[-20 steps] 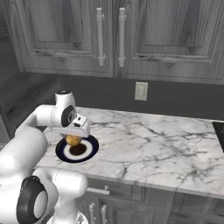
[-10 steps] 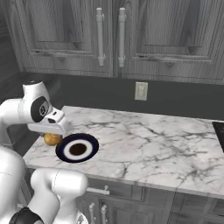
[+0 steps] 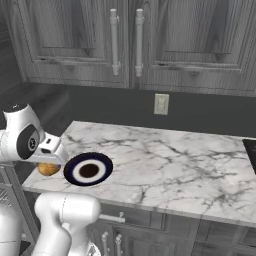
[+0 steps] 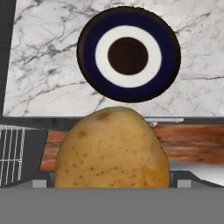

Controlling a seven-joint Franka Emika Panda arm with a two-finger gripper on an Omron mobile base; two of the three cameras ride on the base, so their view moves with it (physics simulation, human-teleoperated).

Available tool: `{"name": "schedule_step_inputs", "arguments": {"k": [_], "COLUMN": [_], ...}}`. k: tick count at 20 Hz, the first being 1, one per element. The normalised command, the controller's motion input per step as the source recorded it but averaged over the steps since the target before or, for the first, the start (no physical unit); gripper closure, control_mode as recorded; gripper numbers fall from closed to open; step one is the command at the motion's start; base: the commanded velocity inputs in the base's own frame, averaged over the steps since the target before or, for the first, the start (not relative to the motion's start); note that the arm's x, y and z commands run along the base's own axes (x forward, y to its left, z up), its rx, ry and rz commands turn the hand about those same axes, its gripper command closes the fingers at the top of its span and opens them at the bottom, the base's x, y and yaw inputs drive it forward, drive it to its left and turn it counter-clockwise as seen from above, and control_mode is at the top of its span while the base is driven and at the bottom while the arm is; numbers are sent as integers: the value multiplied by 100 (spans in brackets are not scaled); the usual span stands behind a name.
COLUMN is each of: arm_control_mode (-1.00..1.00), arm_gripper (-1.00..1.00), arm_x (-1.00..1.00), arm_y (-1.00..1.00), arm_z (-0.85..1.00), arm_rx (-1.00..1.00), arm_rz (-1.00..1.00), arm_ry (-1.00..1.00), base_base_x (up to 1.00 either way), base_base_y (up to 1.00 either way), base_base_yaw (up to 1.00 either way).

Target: Place the potato on the bottom rack of the oven.

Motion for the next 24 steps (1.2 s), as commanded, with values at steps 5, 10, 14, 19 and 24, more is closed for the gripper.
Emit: {"name": "schedule_step_inputs", "arguments": {"k": [5, 10, 14, 19, 24], "arm_control_mode": [-100, -100, -100, -100, -100], "arm_gripper": [100, 100, 100, 100, 100], "arm_x": [-55, -57, -58, -54, -35], "arm_y": [36, 41, 52, 53, 71], "arm_z": [2, 0, 0, 0, -15], "arm_rx": [-2, -1, -2, -1, -1], "arm_rz": [15, 13, 12, 12, 8], "arm_ry": [-14, -8, -8, -5, -1], "base_base_x": [0, 0, 0, 0, 0], "base_base_y": [0, 0, 0, 0, 0], "base_base_yaw": [0, 0, 0, 0, 0]}}
